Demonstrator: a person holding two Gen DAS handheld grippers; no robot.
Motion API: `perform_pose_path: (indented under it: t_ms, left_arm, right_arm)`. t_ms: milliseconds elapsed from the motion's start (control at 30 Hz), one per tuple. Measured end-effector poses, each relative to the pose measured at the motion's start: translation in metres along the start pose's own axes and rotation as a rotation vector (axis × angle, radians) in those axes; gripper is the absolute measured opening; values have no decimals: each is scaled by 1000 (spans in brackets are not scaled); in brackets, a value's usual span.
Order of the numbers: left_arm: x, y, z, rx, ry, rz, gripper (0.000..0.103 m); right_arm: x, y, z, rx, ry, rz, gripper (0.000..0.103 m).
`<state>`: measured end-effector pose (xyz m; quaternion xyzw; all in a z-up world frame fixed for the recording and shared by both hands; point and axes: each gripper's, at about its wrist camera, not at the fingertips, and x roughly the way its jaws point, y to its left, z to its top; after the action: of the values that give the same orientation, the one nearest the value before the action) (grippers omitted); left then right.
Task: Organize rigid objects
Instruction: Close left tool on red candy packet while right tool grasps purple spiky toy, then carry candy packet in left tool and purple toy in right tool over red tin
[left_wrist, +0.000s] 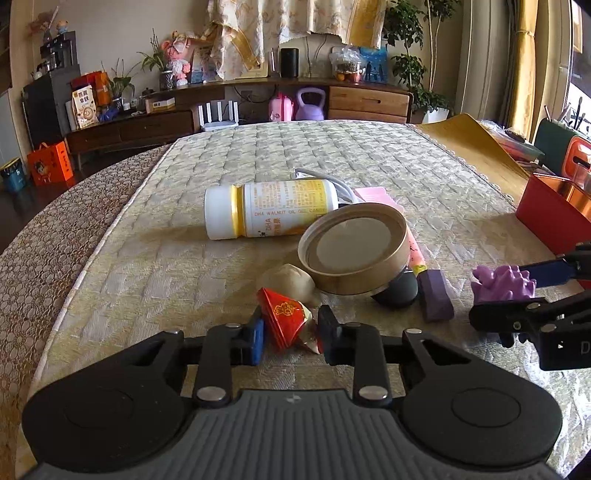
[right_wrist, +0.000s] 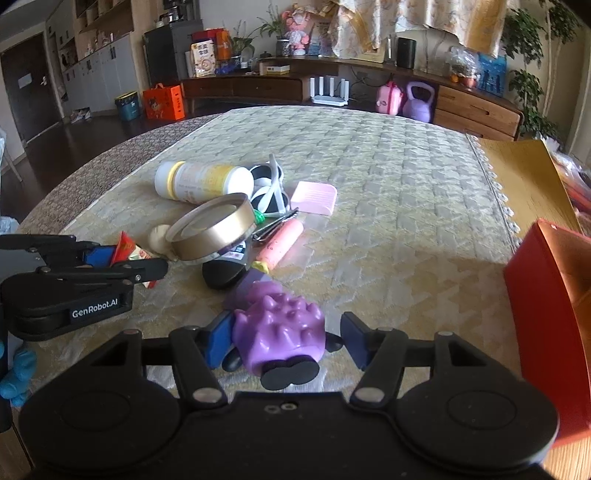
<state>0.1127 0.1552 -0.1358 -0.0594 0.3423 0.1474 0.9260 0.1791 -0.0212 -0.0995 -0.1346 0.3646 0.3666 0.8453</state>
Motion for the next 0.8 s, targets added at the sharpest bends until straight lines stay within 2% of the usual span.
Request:
perform_pose_path:
  t_ms: [33,367,600,800]
  left_arm:
    - [-1,0,-1,-4,3,-3,23]
    - [-28,-8,2,-12,-3,-54,23]
    - [-62,-31,22,-9,-31,-145,23]
    - [-84,-61,45,35,-74,-217,23]
  right_arm:
    - [-2,-1,-1,7,-2,-6,62]
    - [-43,-11,-5,58,-36,-11,62]
    - [-84,-20,-1,87,-84,-21,62]
    - [-116,-40,3,121,-125,-54,62]
